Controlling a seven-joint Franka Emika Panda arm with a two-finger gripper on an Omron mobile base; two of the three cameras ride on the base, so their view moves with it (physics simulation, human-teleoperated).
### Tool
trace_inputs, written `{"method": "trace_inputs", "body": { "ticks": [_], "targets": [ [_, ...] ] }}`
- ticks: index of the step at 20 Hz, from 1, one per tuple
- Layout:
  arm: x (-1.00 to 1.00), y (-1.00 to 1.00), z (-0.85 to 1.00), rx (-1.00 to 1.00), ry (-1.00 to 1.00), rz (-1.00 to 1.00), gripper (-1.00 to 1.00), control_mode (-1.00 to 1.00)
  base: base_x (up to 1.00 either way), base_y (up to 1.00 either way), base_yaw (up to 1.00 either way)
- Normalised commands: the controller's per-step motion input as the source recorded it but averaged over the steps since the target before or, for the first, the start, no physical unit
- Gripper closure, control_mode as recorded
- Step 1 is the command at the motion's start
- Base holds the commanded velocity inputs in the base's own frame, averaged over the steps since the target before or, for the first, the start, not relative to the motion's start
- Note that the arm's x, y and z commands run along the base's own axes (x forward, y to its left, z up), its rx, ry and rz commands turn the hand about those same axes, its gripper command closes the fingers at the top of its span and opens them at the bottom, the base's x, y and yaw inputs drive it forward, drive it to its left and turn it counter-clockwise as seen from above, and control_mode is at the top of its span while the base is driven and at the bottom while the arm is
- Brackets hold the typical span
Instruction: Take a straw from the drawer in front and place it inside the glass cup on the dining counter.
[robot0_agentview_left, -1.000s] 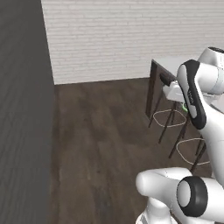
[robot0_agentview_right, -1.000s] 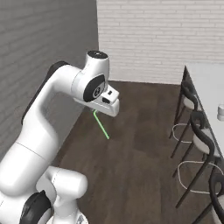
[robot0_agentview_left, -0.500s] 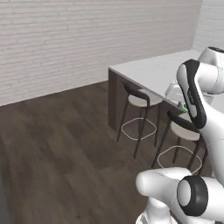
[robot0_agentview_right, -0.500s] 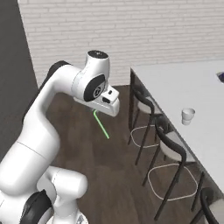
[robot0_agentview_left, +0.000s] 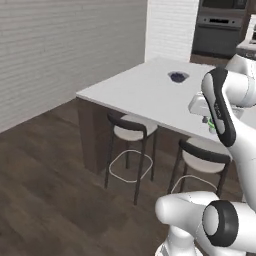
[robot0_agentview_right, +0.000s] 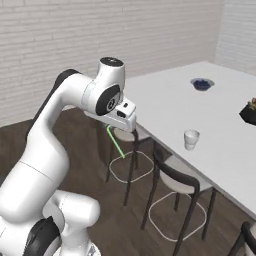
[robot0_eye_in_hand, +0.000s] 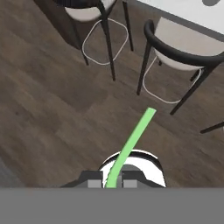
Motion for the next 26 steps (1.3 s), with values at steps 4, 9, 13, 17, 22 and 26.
{"method": "trace_inputs", "body": {
  "ticks": [4, 9, 13, 17, 22, 26],
  "targets": [
    [0.0, 0.0, 0.0, 0.0, 0.0, 0.0, 1.0, 1.0, 0.69, 0.69, -0.62],
    [0.0, 0.0, 0.0, 0.0, 0.0, 0.0, 1.0, 1.0, 0.62, 0.53, -0.6],
    [0.0, 0.0, 0.0, 0.0, 0.0, 0.0, 1.0, 1.0, 0.57, 0.0, -0.45],
    [0.0, 0.0, 0.0, 0.0, 0.0, 0.0, 1.0, 1.0, 0.6, -0.01, -0.37],
    [0.0, 0.0, 0.0, 0.0, 0.0, 0.0, 1.0, 1.0, 0.62, 0.0, -0.32],
    [0.0, 0.0, 0.0, 0.0, 0.0, 0.0, 1.0, 1.0, 0.75, 0.0, -0.32]
  ]
}}
